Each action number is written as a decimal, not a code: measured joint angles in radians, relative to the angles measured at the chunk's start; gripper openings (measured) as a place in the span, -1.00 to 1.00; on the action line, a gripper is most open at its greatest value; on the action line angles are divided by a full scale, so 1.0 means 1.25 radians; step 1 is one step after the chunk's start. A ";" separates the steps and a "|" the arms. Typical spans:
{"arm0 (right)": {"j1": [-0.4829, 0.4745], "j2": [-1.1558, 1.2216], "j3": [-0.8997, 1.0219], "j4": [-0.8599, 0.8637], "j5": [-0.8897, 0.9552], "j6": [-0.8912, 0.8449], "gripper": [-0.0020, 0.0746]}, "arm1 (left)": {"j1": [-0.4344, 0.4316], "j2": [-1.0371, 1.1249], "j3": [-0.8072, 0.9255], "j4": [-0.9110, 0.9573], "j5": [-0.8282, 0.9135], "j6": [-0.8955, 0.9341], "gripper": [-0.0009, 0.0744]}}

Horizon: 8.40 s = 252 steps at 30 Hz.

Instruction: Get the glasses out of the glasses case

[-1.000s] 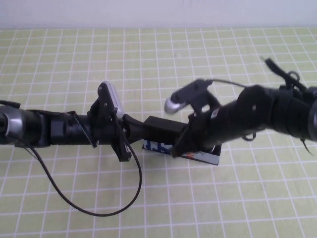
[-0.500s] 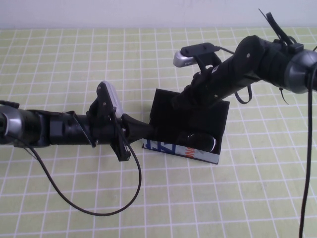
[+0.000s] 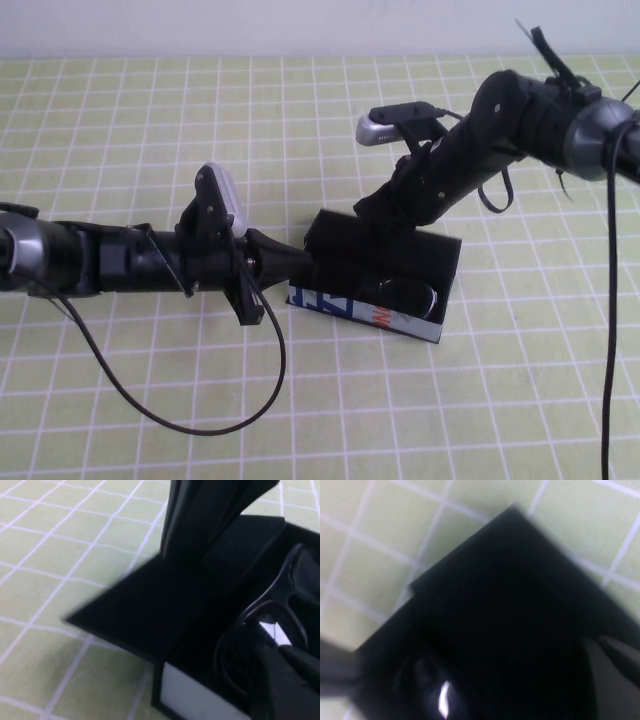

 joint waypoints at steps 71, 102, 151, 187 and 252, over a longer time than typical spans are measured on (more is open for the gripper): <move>0.125 -0.114 -0.024 -0.274 0.176 -0.255 -0.90 | 0.041 -0.042 0.000 0.006 0.016 -0.235 -0.99; -0.108 -0.439 0.535 -0.147 -0.111 0.167 -0.90 | 0.041 -0.159 0.000 0.063 -0.028 -0.408 -0.99; -0.108 -1.235 0.702 -0.258 0.214 0.314 -0.95 | 0.041 -0.763 0.328 0.021 -0.358 -0.638 -0.99; -0.108 -1.480 1.045 0.205 -0.329 -0.079 -0.99 | 0.041 -1.501 0.887 -0.010 -0.680 -0.629 -0.99; -0.273 -1.733 1.405 -0.178 -0.392 0.226 -0.99 | 0.041 -1.501 0.887 -0.011 -0.678 -0.629 -0.99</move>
